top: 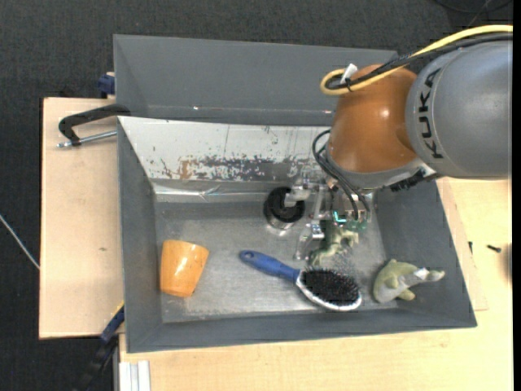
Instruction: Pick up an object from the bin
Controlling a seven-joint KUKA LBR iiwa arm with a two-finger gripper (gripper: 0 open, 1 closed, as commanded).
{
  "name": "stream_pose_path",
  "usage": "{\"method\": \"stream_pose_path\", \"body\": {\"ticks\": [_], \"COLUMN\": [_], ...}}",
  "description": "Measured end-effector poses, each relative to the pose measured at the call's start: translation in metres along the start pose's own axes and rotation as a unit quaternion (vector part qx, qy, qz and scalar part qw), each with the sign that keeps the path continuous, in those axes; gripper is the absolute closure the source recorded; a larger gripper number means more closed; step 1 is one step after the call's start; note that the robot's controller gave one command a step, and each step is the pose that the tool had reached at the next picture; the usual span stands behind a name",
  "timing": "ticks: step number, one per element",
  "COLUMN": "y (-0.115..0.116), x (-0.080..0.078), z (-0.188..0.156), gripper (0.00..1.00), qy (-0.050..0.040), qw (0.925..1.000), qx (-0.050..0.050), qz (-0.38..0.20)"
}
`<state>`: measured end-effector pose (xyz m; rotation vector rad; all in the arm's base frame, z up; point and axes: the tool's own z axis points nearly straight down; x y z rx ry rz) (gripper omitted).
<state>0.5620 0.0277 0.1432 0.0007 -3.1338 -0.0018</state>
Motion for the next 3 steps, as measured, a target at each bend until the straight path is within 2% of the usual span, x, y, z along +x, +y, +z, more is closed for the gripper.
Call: {"method": "stream_pose_path", "body": {"ticks": [1,2,3], "y": [-0.006,-0.008,-0.009], "x": [-0.017,-0.023,-0.023], "z": [0.045,0.043,-0.096], "gripper": [0.00,1.00,1.00], "qy": [-0.0125,-0.0249,-0.0116], "qw": [0.9985,0.9982,0.9984], "qx": [-0.002,-0.002,0.001], "qz": [0.053,0.055,-0.056]}}
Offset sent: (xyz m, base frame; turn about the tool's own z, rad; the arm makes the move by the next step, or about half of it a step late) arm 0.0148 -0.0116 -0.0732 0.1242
